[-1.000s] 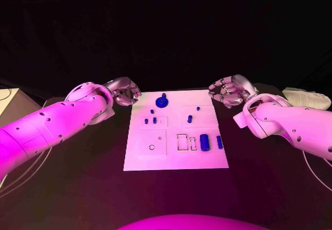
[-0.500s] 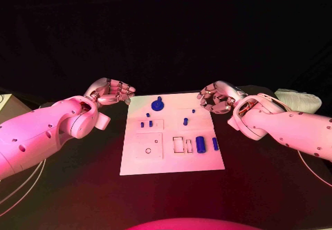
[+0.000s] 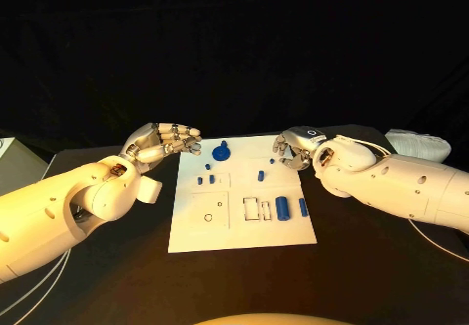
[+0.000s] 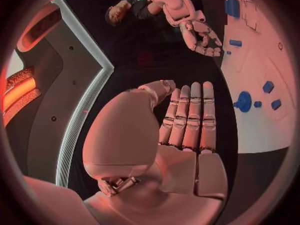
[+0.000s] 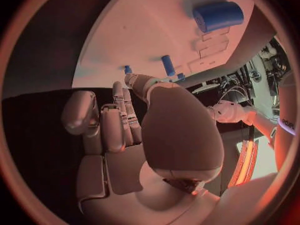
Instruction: Assemble the parts on the task board
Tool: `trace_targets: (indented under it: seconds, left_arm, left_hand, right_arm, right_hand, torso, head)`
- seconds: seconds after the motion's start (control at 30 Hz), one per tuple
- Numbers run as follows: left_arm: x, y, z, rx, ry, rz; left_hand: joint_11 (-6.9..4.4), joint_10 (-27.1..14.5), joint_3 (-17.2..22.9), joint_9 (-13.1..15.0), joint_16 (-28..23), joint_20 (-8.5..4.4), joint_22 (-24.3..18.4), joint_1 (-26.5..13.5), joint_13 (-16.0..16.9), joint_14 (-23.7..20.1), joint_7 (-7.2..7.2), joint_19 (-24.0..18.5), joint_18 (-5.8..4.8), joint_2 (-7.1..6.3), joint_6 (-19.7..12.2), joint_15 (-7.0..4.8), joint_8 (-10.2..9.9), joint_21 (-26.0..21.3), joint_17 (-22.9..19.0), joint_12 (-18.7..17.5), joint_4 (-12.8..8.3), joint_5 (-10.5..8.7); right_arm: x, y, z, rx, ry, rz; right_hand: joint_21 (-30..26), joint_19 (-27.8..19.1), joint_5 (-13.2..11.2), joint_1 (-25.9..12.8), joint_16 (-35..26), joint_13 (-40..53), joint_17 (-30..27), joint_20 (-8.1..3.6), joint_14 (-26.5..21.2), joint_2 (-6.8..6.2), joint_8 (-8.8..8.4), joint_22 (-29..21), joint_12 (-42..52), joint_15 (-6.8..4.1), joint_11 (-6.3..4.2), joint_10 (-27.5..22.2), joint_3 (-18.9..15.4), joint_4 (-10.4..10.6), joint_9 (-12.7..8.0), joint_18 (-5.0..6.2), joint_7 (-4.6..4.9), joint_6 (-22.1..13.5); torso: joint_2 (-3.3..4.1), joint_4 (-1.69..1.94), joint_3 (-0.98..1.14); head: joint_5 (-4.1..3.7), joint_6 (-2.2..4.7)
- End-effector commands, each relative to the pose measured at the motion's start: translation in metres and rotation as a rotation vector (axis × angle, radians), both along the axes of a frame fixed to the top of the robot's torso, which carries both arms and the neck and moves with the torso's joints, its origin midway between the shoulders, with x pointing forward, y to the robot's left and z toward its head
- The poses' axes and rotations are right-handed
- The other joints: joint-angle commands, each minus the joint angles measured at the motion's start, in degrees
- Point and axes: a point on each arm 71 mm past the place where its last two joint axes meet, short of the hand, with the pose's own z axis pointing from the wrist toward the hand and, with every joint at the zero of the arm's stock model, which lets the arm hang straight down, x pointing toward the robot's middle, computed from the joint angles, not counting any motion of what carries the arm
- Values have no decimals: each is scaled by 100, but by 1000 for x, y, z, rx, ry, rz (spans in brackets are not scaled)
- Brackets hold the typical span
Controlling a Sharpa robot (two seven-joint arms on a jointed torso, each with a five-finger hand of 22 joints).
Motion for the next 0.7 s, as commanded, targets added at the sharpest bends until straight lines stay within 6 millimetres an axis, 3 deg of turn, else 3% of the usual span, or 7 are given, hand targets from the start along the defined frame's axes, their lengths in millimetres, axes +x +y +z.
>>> trace_targets:
  seconds: [0.03,0.13,0.3,0.7]
  left_arm:
    - [-3,-3,4,-66,-26,-11]
    - [-4,-4,5,-70,-30,-8]
    - [-5,-4,6,-73,-34,-7]
    - [-5,-4,6,-74,-29,3]
  left_hand:
    - [45,-4,-35,-9,-43,24,-17,-30,-3,9,1,23,1,0,-33,33,-32,-41,14,-41,0,-34]
    - [53,-12,-41,-10,-75,29,-33,-31,-3,17,12,32,2,-2,-32,37,-33,-63,24,-63,-1,-33]
    - [60,-19,-48,-13,-110,34,-52,-32,-3,25,24,41,2,-3,-32,42,-35,-89,37,-85,-2,-32]
    - [91,-37,-73,-29,-203,47,-104,-40,2,46,79,72,4,-18,-66,58,-61,-162,79,-136,-1,-30]
  right_arm:
    - [3,2,-9,-115,-2,-11]
    - [7,6,-13,-125,-7,-10]
    - [10,10,-17,-123,-13,-7]
    - [7,21,-24,-84,16,23]
  right_hand:
    - [22,44,-26,-33,38,-38,5,-3,133,-37,-28,5,-35,-11,20,6,11,-20,0,-119,7,42]
    - [6,45,-24,-48,29,-86,-9,-3,135,-38,-36,-4,-75,-1,32,-22,5,-29,-2,-117,11,48]
    - [5,48,-22,-62,30,-116,-9,-2,137,-35,-40,-3,-97,5,40,-39,1,-31,-4,-118,17,54]
    - [116,108,54,-52,107,-234,71,-9,186,37,-12,85,-99,-9,21,109,95,-41,14,-139,4,179]
  torso:
    - [10,1,0]
    - [9,-8,-2]
    - [15,16,-7]
    - [9,-4,-1]
  head:
    - [1,7]
    - [5,17]
    - [-17,24]
    - [32,10]
